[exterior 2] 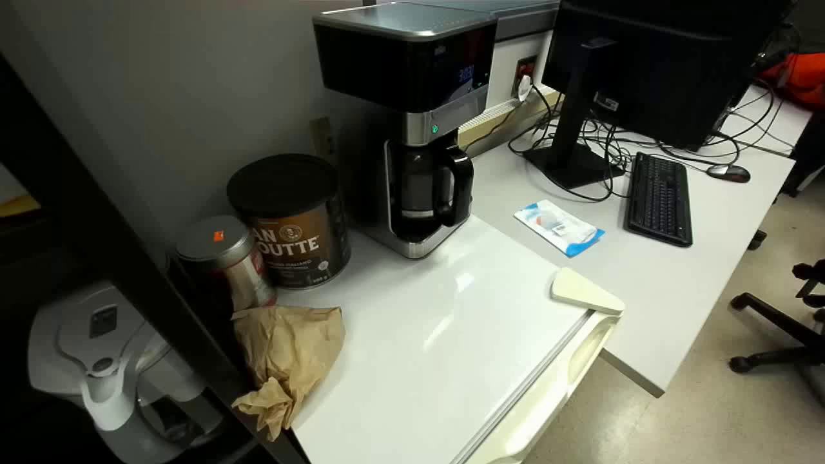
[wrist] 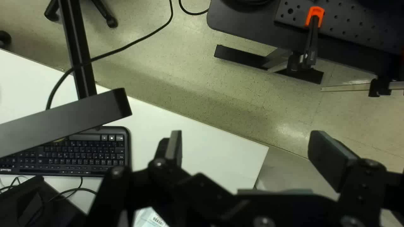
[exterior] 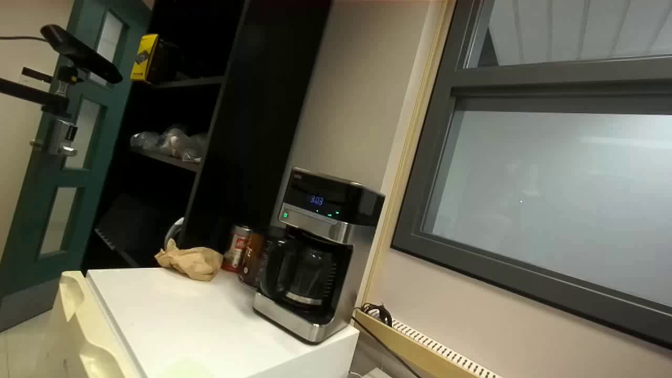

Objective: Press a button on the coffee maker

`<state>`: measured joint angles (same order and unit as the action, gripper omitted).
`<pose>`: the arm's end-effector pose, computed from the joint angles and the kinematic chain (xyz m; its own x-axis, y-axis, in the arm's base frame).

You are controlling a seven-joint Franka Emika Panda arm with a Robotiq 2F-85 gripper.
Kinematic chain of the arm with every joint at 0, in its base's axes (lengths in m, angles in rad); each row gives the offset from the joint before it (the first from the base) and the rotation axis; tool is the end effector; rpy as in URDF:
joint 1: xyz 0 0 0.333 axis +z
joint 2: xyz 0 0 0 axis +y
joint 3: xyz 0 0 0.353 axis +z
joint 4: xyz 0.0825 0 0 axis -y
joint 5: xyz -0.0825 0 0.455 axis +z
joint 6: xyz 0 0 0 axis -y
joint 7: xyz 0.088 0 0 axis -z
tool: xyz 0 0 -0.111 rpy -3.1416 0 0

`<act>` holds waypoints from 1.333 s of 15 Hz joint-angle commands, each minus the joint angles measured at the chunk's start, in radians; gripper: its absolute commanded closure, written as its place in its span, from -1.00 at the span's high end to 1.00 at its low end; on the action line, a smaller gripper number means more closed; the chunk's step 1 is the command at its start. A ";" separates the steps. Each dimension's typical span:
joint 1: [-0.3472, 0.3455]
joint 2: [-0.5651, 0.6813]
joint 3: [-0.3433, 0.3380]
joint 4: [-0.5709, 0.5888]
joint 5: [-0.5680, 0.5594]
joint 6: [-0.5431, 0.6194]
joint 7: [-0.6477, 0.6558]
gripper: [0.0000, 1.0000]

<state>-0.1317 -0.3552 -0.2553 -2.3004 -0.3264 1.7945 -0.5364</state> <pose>0.4340 -0.2134 0.4763 0.9364 0.2461 -0.2502 0.2776 -0.9556 0.0988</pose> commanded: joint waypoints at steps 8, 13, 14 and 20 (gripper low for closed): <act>-0.002 0.000 0.002 0.001 0.001 -0.001 -0.001 1.00; 0.016 0.037 0.001 0.020 0.001 0.075 -0.048 1.00; 0.017 0.051 0.007 0.022 -0.005 0.112 -0.039 1.00; 0.044 0.173 0.032 0.057 0.023 0.335 -0.065 1.00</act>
<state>-0.0983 -0.2609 -0.2360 -2.2887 -0.3221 2.0436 -0.5759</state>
